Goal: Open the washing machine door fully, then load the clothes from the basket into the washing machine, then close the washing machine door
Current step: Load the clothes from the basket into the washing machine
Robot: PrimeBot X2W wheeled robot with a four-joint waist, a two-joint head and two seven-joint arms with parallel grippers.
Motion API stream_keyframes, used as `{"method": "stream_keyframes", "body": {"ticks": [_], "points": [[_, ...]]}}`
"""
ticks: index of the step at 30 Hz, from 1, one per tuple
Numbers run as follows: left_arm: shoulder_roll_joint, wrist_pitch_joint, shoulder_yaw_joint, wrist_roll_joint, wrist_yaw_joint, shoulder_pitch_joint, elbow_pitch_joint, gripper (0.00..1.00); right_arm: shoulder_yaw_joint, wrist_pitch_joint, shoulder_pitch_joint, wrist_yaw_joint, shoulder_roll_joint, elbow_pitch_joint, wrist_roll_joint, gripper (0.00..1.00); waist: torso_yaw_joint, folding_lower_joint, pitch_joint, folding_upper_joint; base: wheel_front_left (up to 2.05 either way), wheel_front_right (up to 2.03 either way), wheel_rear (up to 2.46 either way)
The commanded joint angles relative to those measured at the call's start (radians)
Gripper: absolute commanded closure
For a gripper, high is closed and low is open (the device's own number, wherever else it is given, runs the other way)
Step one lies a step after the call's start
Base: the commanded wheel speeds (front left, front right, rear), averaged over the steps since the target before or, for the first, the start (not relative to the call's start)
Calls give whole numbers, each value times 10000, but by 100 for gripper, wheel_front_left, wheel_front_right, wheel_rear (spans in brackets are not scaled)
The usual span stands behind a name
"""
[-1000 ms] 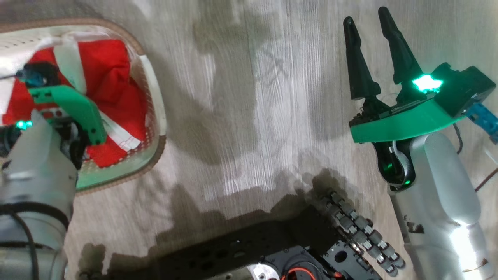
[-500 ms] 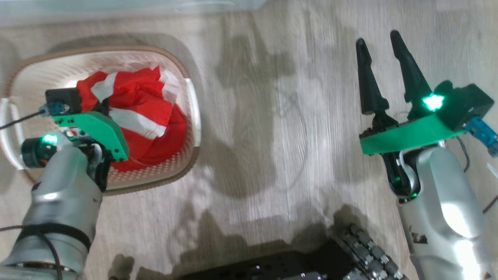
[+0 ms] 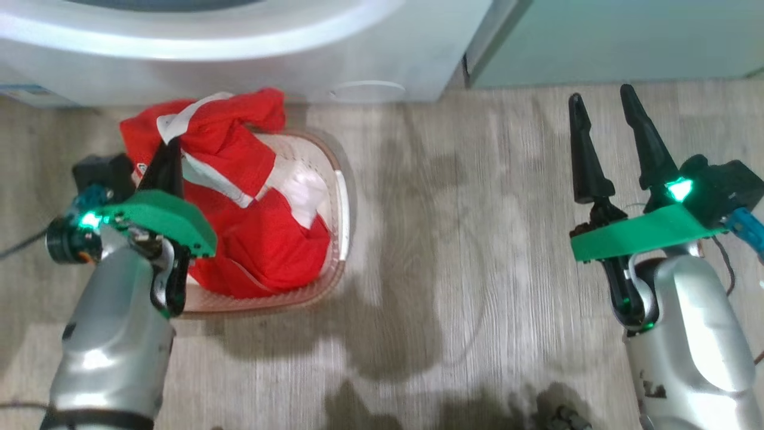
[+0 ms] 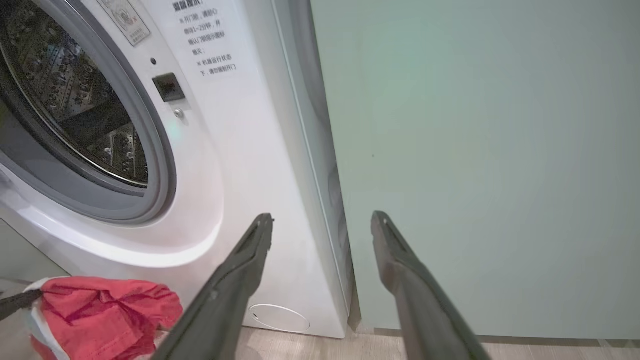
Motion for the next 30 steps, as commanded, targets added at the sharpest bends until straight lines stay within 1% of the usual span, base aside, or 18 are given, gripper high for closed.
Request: {"method": "stream_keyframes", "body": {"ticks": [1, 6, 10, 11, 19, 30], "points": [[398, -135, 428, 127, 155, 304, -825, 100, 134, 78, 236, 0, 22, -416, -108, 0, 237, 1, -443, -1, 0, 0, 0], [458, -136, 740, 365, 452, 1244, -2855, 100, -43, 326, 544, 0, 22, -661, -143, 0, 373, 1, -1059, -1, 0, 0, 0], [471, -136, 903, 514, 612, 1860, -4074, 100, -116, 486, 811, 0, 22, -776, -122, 0, 401, 1, -1512, -1, 0, 0, 0], [471, -136, 903, 514, 612, 1860, -4074, 100, -116, 486, 811, 0, 22, -776, -122, 0, 401, 1, -1512, -1, 0, 0, 0], [501, -137, 839, 868, 770, 2884, -5691, 100, -131, 648, 1368, 0, 22, -934, -49, 0, 362, 1, -2268, -1, 0, 0, 0], [510, 308, 519, 1112, 1187, 4326, -7125, 100, -120, 904, 2244, 0, 22, -1145, -82, 0, 239, 1, -3225, -1, 0, 0, 0]]}}
